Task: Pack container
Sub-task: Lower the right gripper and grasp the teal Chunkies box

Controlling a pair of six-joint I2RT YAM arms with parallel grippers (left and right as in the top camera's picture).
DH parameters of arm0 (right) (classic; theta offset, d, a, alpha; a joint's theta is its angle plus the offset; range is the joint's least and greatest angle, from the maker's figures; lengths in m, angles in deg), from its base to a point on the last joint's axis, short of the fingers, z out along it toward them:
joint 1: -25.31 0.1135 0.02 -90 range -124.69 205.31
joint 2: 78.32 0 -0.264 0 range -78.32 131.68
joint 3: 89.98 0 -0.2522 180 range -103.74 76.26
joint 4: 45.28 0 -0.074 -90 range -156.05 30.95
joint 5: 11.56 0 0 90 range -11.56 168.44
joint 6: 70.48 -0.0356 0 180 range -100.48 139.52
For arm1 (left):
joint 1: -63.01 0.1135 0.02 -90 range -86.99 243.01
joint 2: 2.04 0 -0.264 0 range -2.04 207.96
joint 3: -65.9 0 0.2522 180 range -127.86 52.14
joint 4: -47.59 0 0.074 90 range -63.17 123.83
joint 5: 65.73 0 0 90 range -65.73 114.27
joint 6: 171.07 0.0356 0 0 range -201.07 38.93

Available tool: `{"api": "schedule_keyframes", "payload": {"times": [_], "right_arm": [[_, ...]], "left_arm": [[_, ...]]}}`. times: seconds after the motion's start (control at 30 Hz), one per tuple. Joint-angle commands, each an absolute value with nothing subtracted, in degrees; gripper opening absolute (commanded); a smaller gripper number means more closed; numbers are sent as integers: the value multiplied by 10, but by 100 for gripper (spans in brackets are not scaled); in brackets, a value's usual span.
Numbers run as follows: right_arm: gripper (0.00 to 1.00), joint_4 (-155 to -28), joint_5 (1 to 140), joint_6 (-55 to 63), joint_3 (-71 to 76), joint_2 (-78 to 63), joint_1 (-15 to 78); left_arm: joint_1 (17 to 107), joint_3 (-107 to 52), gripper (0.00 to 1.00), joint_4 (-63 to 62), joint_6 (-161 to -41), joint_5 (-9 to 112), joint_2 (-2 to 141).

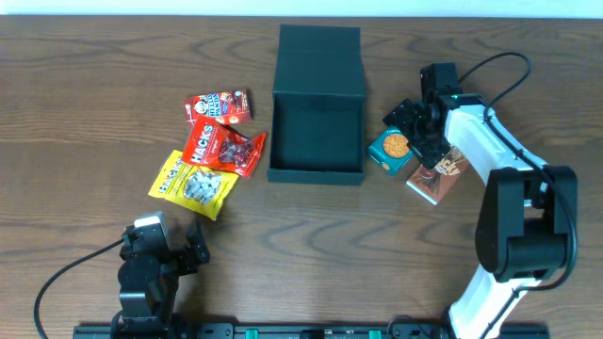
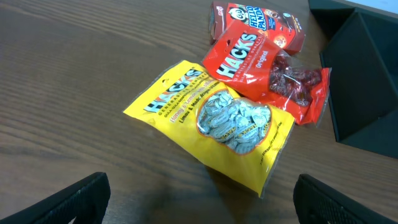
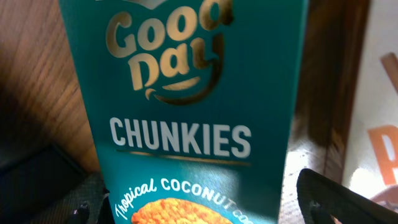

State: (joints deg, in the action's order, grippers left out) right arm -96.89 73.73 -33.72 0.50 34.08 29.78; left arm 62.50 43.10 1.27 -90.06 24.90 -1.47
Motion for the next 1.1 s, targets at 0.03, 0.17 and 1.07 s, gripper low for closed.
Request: {"api": "schedule_keyframes", "payload": {"times": [0.03,0.17,1.07], "right_arm": [[99,-958,739,-309,-2,355,305],[99,-936,739,-279,-2,358,305],[73,-931,735,-276,-2,381,305]], "left_arm": [[623,436,95,13,-896,237,-18],[623,436,95,13,-896,237,-18],[623,436,95,13,-896,237,-18]]}}
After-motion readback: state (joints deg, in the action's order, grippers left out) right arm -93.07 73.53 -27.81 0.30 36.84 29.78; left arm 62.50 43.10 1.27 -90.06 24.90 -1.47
